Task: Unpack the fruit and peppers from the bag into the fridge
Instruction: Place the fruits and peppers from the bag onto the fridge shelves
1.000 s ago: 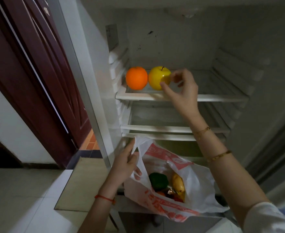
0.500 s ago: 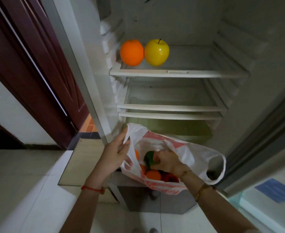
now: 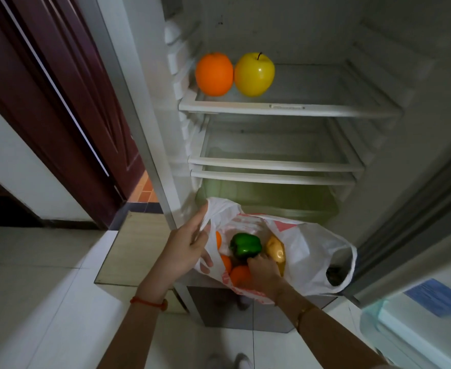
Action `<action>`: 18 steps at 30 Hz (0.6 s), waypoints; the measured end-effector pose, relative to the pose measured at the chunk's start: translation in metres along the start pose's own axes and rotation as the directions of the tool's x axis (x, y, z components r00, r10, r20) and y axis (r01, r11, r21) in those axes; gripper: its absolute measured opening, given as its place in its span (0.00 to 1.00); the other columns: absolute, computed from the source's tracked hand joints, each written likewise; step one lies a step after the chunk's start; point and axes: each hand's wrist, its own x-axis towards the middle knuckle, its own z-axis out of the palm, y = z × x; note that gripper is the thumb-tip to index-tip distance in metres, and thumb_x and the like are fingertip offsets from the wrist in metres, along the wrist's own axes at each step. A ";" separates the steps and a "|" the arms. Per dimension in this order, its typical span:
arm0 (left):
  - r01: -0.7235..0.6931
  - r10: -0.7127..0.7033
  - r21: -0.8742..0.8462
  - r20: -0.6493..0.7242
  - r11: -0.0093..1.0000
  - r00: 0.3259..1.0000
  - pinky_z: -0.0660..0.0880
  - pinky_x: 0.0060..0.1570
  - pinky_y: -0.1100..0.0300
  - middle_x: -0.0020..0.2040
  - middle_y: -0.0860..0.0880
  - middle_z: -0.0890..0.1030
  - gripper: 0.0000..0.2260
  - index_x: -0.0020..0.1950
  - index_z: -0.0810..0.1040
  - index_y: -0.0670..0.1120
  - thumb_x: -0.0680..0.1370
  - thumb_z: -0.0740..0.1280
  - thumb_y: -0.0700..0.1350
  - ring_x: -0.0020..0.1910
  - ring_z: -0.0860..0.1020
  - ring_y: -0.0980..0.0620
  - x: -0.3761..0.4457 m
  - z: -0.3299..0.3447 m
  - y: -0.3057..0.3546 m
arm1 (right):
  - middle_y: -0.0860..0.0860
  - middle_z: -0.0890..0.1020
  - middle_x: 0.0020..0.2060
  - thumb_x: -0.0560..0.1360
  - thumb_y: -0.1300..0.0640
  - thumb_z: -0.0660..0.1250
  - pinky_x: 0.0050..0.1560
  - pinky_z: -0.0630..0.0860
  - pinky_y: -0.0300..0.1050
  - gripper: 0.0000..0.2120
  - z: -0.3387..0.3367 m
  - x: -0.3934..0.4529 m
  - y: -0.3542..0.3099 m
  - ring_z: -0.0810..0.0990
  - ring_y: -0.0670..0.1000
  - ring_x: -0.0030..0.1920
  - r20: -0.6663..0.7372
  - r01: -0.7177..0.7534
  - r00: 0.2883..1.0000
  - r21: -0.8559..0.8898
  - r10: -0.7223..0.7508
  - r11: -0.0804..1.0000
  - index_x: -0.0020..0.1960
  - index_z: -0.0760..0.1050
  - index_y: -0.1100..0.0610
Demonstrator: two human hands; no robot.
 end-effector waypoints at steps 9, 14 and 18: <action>-0.018 0.017 -0.047 -0.008 0.999 1.000 0.82 0.33 0.53 0.40 0.40 0.84 0.27 0.76 0.53 0.63 0.82 0.60 0.44 0.31 0.84 0.47 0.010 0.003 -0.002 | 0.46 0.75 0.54 0.66 0.43 0.76 0.57 0.74 0.42 0.32 -0.047 -0.011 0.014 0.75 0.49 0.57 0.009 0.024 0.999 0.456 -0.032 0.890 0.63 0.68 0.51; -0.055 0.055 -0.060 0.000 0.997 0.998 0.82 0.34 0.52 0.37 0.40 0.83 0.27 0.77 0.53 0.61 0.82 0.59 0.44 0.32 0.84 0.46 0.021 0.005 -0.002 | 0.47 0.75 0.60 0.66 0.53 0.79 0.51 0.78 0.39 0.32 -0.102 -0.039 0.014 0.77 0.50 0.60 -0.180 0.209 0.978 0.804 -0.108 0.556 0.65 0.67 0.49; -0.093 0.096 -0.076 0.025 0.993 0.995 0.82 0.35 0.53 0.39 0.44 0.81 0.28 0.78 0.53 0.59 0.82 0.60 0.43 0.31 0.83 0.47 0.030 0.007 0.002 | 0.48 0.71 0.64 0.64 0.50 0.80 0.52 0.78 0.36 0.36 -0.147 -0.058 0.010 0.75 0.49 0.62 -0.393 0.394 0.914 0.795 -0.104 0.461 0.67 0.67 0.46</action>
